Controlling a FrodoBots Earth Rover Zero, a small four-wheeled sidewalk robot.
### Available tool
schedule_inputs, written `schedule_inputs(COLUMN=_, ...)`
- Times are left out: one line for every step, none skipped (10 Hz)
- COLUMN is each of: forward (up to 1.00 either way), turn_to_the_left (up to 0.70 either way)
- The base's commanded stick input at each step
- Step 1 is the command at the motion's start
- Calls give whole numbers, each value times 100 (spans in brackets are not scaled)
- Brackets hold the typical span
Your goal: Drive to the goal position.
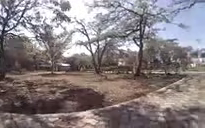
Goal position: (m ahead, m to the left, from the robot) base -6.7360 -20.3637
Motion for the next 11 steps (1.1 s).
schedule_inputs(forward=0, turn_to_the_left=-70)
schedule_inputs(forward=0, turn_to_the_left=-70)
schedule_inputs(forward=0, turn_to_the_left=-70)
schedule_inputs(forward=0, turn_to_the_left=-70)
schedule_inputs(forward=0, turn_to_the_left=-70)
schedule_inputs(forward=0, turn_to_the_left=-54)
schedule_inputs(forward=0, turn_to_the_left=-21)
schedule_inputs(forward=0, turn_to_the_left=0)
schedule_inputs(forward=0, turn_to_the_left=0)
schedule_inputs(forward=0, turn_to_the_left=0)
schedule_inputs(forward=0, turn_to_the_left=0)
